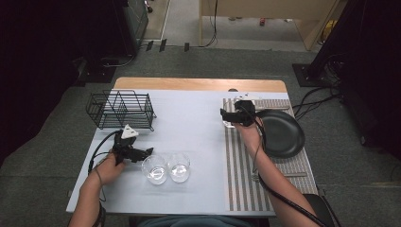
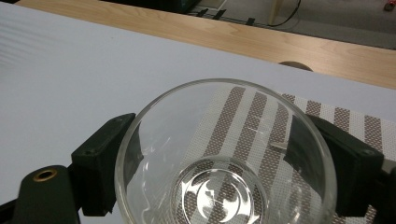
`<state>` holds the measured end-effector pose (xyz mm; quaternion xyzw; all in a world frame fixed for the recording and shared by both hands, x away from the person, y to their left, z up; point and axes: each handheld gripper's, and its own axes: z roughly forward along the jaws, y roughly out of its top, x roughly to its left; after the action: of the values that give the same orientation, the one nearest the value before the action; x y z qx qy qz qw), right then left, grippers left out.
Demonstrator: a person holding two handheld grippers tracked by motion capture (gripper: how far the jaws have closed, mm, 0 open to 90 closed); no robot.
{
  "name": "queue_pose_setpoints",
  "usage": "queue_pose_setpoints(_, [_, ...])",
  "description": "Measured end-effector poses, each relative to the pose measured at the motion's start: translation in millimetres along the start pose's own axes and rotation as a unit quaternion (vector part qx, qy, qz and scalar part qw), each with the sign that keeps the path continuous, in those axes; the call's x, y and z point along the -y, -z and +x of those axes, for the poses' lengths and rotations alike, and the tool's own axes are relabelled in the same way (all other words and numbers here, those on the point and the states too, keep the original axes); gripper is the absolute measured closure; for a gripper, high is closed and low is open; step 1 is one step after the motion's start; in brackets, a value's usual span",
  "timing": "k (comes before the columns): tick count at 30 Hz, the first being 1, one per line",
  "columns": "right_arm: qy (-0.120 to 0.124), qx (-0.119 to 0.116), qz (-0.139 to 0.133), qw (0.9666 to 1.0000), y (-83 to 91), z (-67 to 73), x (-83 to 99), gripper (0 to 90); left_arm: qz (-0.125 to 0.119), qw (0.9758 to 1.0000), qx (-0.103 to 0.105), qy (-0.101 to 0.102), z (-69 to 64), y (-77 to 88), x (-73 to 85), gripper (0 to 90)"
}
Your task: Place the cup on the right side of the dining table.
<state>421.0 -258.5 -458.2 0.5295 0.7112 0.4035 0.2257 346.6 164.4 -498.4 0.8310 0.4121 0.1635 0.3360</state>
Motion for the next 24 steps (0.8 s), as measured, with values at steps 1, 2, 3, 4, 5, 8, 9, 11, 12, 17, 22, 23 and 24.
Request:
queue_pose_setpoints(1, [0.002,0.000,0.000,1.0000,0.6,0.1,-0.4,15.8,0.000,1.0000,0.000,0.000,0.0,0.0,0.0,0.0])
queue_pose_setpoints(2, [0.003,0.000,0.001,1.0000,1.1,0.0,-0.8,15.9,0.000,1.0000,0.000,0.000,0.0,0.0,0.0,0.0])
queue_pose_setpoints(3, [0.003,0.000,0.001,1.0000,1.1,0.0,-0.8,15.9,0.000,1.0000,0.000,0.000,0.0,0.0,0.0,0.0])
queue_pose_setpoints(4, [0.008,0.000,0.004,1.0000,2.5,-0.1,-2.0,15.9,0.000,1.0000,0.000,0.000,0.0,0.0,0.0,0.0])
queue_pose_setpoints(5, [0.008,0.000,0.004,1.0000,2.5,-0.1,-2.0,15.9,0.000,1.0000,0.000,0.000,0.0,0.0,0.0,0.0])
queue_pose_setpoints(8, [0.013,0.000,0.003,0.9999,5.7,0.2,-3.7,16.0,0.000,1.0000,0.000,0.000,0.0,0.0,0.0,0.0])
queue_pose_setpoints(9, [0.011,-0.002,0.003,0.9999,6.6,-0.1,-4.3,16.0,0.000,1.0000,0.000,0.000,0.0,0.0,0.0,0.0])
queue_pose_setpoints(11, [0.009,-0.005,0.003,0.9999,8.9,-0.9,-5.6,16.0,0.000,1.0000,0.000,0.000,0.0,0.0,0.0,0.0])
queue_pose_setpoints(12, [0.009,-0.005,0.003,0.9999,8.9,-0.9,-5.6,16.0,0.000,1.0000,0.000,0.000,0.0,0.0,0.0,0.0])
queue_pose_setpoints(17, [0.013,-0.011,0.001,0.9999,13.7,-1.8,-8.7,16.6,0.000,1.0000,0.000,0.000,0.0,0.0,0.0,0.0])
queue_pose_setpoints(22, [0.020,-0.012,0.000,0.9997,17.6,-1.8,-10.7,16.9,0.000,1.0000,0.000,0.000,0.0,0.0,0.0,0.0])
queue_pose_setpoints(23, [0.019,-0.013,0.000,0.9997,18.3,-1.9,-11.0,16.8,0.000,1.0000,0.000,0.000,0.0,0.0,0.0,0.0])
queue_pose_setpoints(24, [0.019,-0.013,-0.001,0.9997,18.8,-2.1,-11.2,16.9,0.000,1.0000,0.000,0.000,0.0,0.0,0.0,0.0])
